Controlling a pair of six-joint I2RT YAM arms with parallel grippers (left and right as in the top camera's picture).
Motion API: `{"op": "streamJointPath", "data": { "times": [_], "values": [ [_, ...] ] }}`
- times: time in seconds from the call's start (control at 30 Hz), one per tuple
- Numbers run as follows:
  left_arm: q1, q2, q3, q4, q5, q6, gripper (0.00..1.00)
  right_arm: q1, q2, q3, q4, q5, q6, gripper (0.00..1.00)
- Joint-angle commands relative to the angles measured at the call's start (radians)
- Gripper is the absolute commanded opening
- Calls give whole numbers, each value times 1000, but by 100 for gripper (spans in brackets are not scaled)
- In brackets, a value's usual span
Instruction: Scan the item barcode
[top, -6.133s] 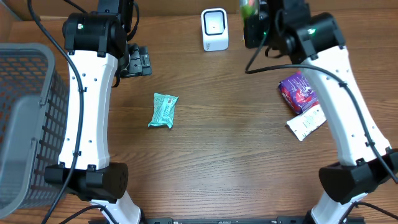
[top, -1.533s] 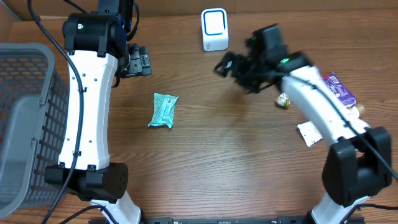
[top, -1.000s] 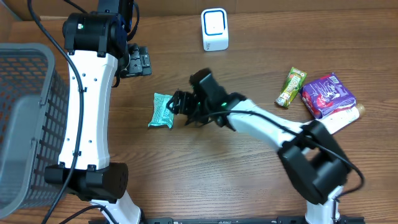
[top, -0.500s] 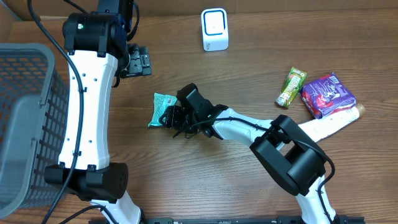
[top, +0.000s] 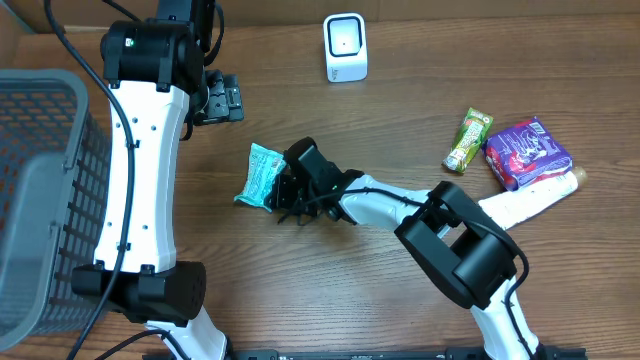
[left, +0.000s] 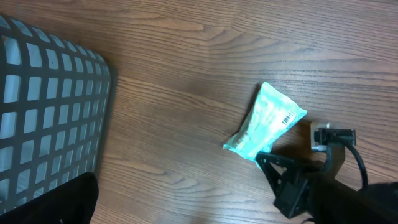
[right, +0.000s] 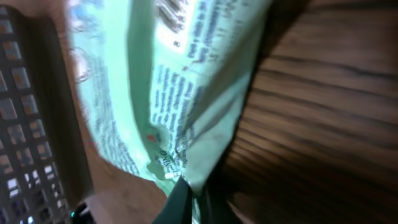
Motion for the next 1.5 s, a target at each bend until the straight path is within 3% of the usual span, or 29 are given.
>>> {"op": "streamJointPath", "data": {
  "times": [0.0, 0.2, 0.3, 0.43, 0.47, 0.6, 0.63, 0.83, 0.93, 1.1, 1.27, 1.37, 1.47],
  "values": [
    [0, 9, -3, 1, -6, -17, 100, -85, -8, -15, -91, -82, -84, 4],
    [0, 9, -3, 1, -6, -17, 99, -195, -109, 21, -431, -188, -378, 4],
    [0, 9, -3, 1, -6, -17, 100, -238, -159, 47, -624, -186, -629, 4],
    [0, 9, -3, 1, -6, -17, 99, -268, -207, 80, -793, -53, -811, 4],
    [0, 9, -3, 1, -6, -17, 99, -270, -216, 89, -820, 11, -826, 9],
    [0, 9, -3, 1, -6, -17, 100, -274, -240, 133, -874, 187, -828, 52],
    [0, 9, -3, 1, -6, -17, 100, -274, -243, 148, -879, 192, -827, 56],
    [0, 9, -3, 1, -6, -17, 99, -274, -246, 200, -855, 98, -787, 67],
    [0, 9, -3, 1, -6, -17, 99, -274, -237, 180, -835, 44, -719, 67],
    [0, 9, -3, 1, -6, -17, 100, -271, -228, 113, -805, -48, -452, 74],
    [0, 9, -3, 1, -6, -17, 100, -187, -229, 95, -690, -101, -409, 66],
    [0, 9, -3, 1, -6, -17, 100, -119, -229, 93, -611, -31, -321, 47],
    [0, 9, -3, 1, -6, -17, 100, -57, -226, 82, -581, 147, -142, 22]
  ]
}}
